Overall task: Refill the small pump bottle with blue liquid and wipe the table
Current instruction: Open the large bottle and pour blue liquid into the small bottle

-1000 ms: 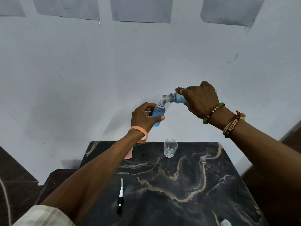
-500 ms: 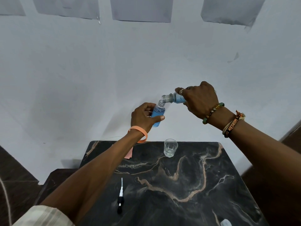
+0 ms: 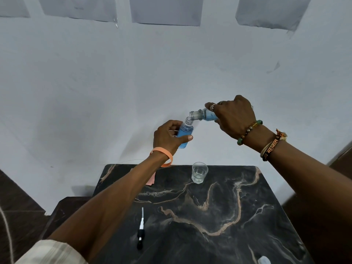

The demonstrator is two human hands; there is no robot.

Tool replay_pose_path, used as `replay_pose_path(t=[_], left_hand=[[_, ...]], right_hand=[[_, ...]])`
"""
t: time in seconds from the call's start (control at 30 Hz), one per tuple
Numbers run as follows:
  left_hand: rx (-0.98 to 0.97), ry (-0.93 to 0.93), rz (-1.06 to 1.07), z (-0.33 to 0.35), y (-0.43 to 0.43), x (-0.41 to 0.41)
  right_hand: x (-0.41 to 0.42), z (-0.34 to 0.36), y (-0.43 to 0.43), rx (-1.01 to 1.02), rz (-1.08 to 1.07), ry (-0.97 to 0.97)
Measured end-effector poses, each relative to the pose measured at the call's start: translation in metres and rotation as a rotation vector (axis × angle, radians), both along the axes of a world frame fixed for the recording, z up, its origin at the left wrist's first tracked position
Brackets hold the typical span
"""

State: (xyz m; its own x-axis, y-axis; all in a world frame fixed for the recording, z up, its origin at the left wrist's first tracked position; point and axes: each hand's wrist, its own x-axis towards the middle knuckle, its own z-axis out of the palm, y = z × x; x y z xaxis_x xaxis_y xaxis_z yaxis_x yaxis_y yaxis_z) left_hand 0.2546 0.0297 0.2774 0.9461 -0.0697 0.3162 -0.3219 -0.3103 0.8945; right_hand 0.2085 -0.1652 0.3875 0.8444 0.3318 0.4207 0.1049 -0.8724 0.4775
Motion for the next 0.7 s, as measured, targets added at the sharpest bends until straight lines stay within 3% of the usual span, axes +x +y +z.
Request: replay_pose_path(t=[0.7], left_hand=[[-0.002, -0.005, 0.003, -0.0007, -0.0025, -0.0008]], right_hand=[[-0.0024, 0.0009, -0.0012, 0.012, -0.003, 0.003]])
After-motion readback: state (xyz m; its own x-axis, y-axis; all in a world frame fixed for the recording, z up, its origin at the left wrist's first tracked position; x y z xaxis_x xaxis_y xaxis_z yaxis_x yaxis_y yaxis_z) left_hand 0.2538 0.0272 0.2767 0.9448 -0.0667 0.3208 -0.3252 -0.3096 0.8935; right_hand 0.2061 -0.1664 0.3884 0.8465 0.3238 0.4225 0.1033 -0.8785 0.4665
